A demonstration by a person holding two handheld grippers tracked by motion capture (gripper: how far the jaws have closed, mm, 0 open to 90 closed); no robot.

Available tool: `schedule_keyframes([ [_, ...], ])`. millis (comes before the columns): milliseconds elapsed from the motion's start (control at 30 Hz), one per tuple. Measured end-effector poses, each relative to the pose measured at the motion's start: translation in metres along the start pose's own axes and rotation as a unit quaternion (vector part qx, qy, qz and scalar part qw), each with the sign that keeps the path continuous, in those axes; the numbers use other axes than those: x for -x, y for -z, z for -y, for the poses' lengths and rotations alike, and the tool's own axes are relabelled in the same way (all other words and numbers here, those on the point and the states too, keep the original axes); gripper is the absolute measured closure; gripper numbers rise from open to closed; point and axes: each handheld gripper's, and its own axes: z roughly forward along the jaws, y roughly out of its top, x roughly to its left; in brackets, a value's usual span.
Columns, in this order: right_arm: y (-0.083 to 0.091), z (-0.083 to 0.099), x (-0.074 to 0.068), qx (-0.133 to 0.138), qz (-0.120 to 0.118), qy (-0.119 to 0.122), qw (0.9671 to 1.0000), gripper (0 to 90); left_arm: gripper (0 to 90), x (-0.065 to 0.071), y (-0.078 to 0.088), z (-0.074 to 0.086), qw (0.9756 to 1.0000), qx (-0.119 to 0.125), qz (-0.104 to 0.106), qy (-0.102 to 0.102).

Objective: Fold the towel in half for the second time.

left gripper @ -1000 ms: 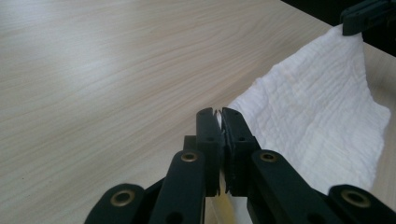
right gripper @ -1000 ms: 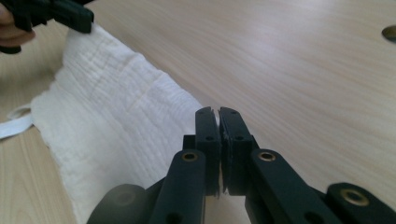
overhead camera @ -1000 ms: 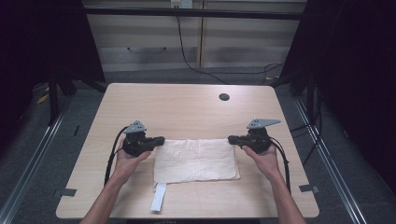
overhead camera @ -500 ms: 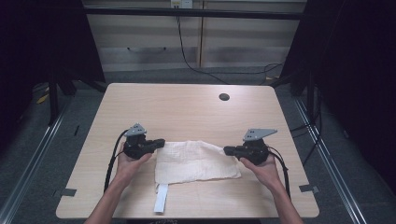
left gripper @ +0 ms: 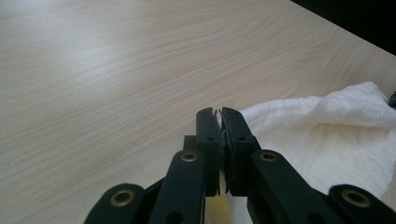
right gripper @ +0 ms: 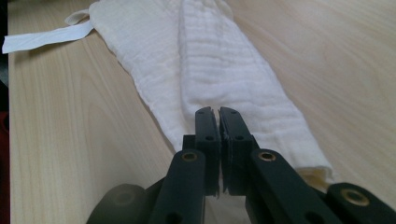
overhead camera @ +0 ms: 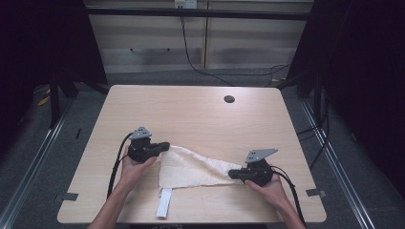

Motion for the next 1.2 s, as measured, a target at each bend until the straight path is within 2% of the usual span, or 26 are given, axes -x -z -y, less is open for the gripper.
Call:
schedule_keyframes([
  [267, -0.01, 0.006, -0.004, -0.027, -0.01, -0.001, 0.9996, 87.4, 86.4, 0.005, 0.002, -0.002, 1.0, 0.006, 0.005, -0.004],
  [567, -0.012, 0.003, -0.003, -0.044, -0.007, -0.018, 0.9989, 87.9, 86.4, 0.019, 0.011, -0.01, 0.9992, 0.025, 0.027, -0.016],
  [667, -0.012, 0.002, -0.001, -0.042, -0.002, -0.015, 0.999, 88.0, 86.3, 0.029, 0.016, -0.014, 0.9983, 0.024, 0.035, -0.038],
  [800, -0.013, 0.001, -0.001, -0.04, 0.008, -0.019, 0.999, 88.0, 86.2, 0.041, 0.022, -0.014, 0.9972, 0.027, 0.042, -0.056],
  [967, -0.014, 0.0, 0.0, -0.041, 0.01, -0.03, 0.9986, 88.0, 86.2, 0.051, 0.031, -0.012, 0.9957, 0.021, 0.046, -0.078],
  [1067, -0.014, 0.0, 0.0, -0.04, 0.013, -0.032, 0.9986, 88.1, 86.2, 0.057, 0.036, -0.007, 0.9938, 0.007, 0.052, -0.098],
  [1200, -0.014, 0.0, 0.0, -0.04, 0.013, -0.034, 0.9985, 88.1, 86.2, 0.065, 0.04, 0.007, 0.9918, -0.018, 0.06, -0.112],
])
